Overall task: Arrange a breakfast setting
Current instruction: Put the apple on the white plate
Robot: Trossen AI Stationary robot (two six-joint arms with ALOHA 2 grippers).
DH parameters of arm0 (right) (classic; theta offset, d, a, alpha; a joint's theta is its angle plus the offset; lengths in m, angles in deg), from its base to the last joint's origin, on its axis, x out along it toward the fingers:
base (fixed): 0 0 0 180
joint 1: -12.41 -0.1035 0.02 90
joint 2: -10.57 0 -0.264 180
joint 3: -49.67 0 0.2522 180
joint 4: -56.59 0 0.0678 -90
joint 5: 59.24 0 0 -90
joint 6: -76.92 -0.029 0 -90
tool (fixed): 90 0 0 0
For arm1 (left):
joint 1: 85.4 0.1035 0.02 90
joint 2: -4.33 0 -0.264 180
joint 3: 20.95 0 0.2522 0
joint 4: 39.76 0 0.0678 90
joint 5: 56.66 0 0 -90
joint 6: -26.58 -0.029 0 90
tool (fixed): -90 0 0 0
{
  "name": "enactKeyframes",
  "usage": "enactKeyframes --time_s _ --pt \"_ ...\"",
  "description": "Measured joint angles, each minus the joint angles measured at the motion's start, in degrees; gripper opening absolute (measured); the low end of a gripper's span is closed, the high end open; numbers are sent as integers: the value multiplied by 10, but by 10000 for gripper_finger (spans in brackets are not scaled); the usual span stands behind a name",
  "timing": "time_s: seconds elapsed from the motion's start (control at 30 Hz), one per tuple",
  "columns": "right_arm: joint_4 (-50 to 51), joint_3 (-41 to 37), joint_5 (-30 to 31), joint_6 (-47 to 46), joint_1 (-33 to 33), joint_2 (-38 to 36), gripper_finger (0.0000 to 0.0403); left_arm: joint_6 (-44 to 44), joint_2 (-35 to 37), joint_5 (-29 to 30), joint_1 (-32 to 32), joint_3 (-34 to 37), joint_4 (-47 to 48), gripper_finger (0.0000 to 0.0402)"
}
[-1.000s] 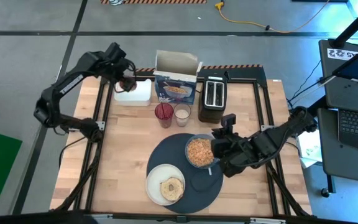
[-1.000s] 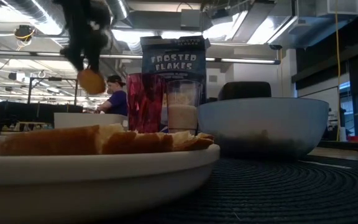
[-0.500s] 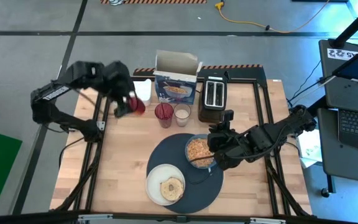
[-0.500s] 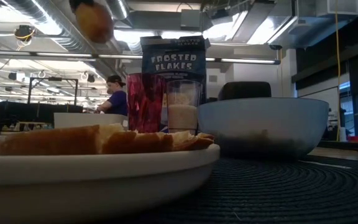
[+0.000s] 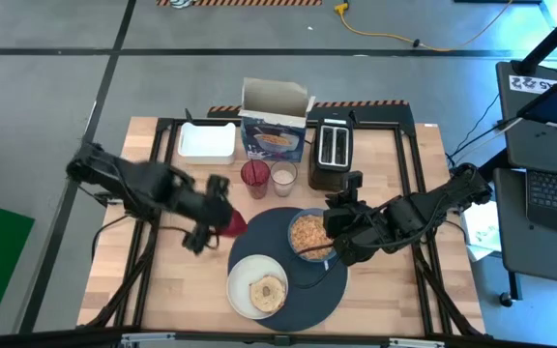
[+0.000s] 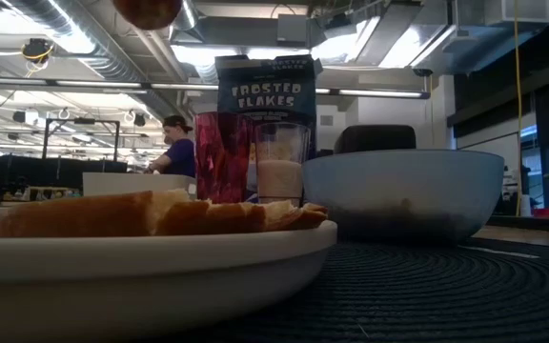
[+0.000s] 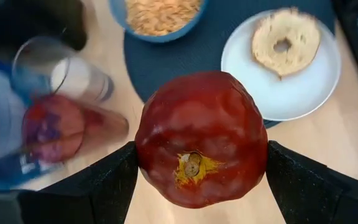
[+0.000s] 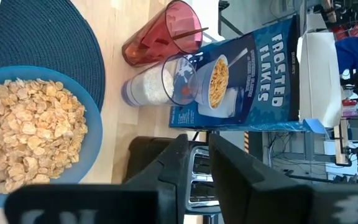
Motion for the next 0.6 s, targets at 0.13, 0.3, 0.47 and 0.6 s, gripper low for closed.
enactKeyframes --time_s 0.13,0.3,0.47,0.6 --pt "4 0 0 0 0 0 66 -7 -56 20 -40 0 -5 310" --pt "7 0 7 0 0 0 66 -19 -129 30 -75 0 -7 310" --pt "7 0 21 -19 12 0 66 -55 -172 71 -104 0 -7 310" --pt "7 0 26 -49 22 0 66 -81 -191 92 -124 0 -29 310"
